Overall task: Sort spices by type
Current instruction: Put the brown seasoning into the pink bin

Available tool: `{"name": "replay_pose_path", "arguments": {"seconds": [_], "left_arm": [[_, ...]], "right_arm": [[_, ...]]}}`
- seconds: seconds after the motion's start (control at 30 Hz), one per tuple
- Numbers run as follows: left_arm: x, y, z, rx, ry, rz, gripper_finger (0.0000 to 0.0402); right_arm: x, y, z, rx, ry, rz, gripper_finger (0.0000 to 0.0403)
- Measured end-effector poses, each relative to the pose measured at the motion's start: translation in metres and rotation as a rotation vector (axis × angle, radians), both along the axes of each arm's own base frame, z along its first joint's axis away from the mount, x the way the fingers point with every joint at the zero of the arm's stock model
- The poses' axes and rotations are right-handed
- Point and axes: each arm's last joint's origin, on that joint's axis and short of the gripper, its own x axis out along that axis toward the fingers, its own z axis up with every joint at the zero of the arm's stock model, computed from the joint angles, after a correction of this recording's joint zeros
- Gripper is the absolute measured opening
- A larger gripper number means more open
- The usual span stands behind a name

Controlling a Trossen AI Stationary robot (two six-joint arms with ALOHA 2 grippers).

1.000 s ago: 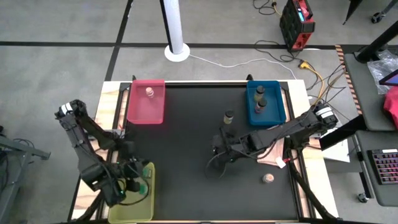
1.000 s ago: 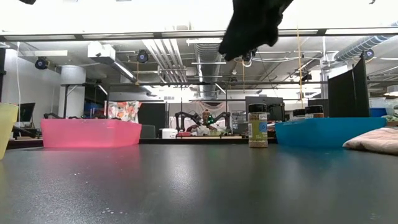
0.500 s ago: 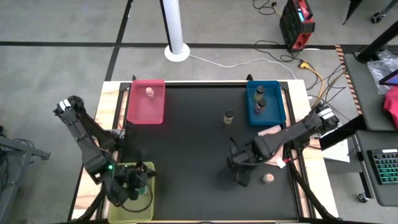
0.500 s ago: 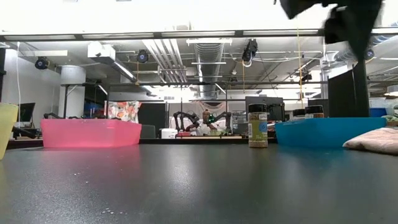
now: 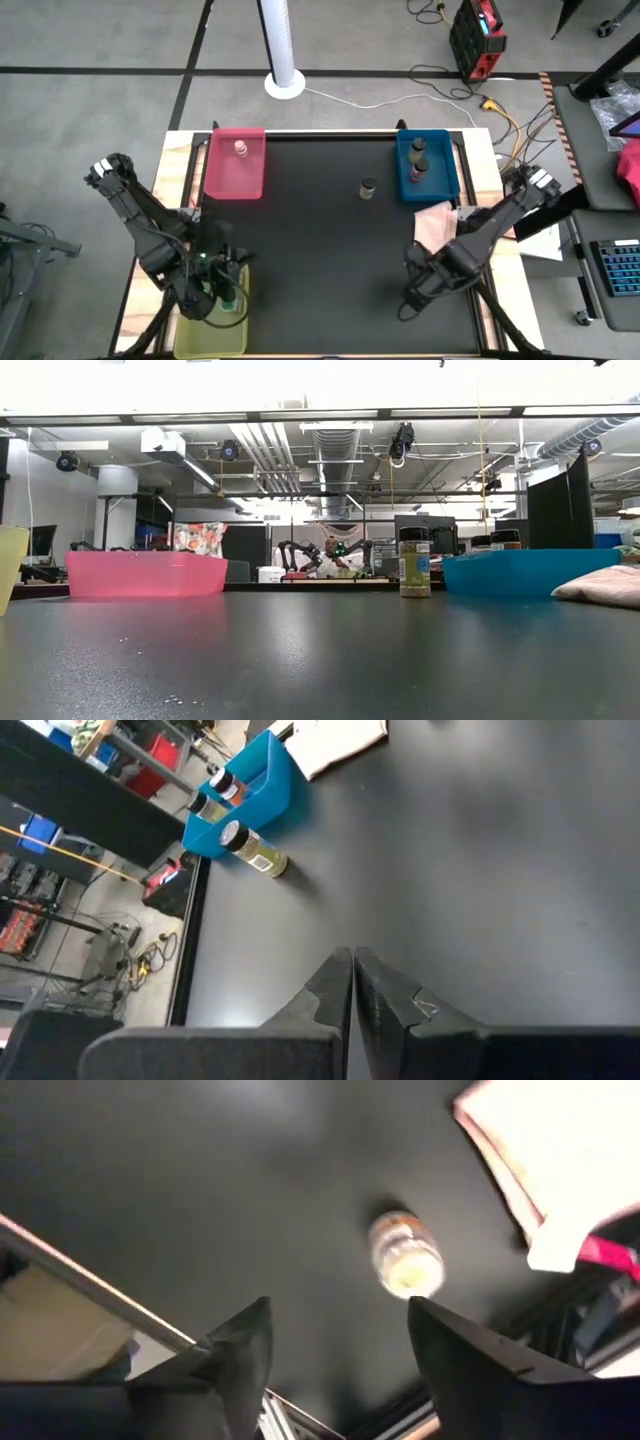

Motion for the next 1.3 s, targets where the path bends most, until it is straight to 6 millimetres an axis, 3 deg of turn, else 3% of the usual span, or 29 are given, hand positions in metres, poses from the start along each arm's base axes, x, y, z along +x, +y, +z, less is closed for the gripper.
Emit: {"name": "replay_pose_path", "arguments": {"seconds": [0.37, 0.57, 0.83, 1.1, 1.3], "left_arm": [[0.000, 0.000, 0.000, -0.003, 0.000, 0.001, 0.0000], [0.000, 0.000, 0.000, -0.002, 0.001, 0.002, 0.0000], [0.000, 0.000, 0.000, -0.006, -0.001, 0.007, 0.0000], [0.000, 0.000, 0.000, -0.006, -0.001, 0.007, 0.0000], [0.000, 0.000, 0.000, -0.007, -0.002, 0.008, 0.0000]], "right_arm": [[-0.044, -0.017, -0.032, 0.004, 0.003, -0.225, 0.0285], [-0.048, -0.017, -0.061, 0.038, -0.011, -0.271, 0.0282], [-0.045, -0.010, -0.083, 0.034, 0.064, -0.285, 0.0290], [-0.036, -0.001, -0.105, -0.007, 0.104, -0.268, 0.0262], [-0.034, 0.000, -0.108, -0.005, 0.103, -0.275, 0.0199]]}}
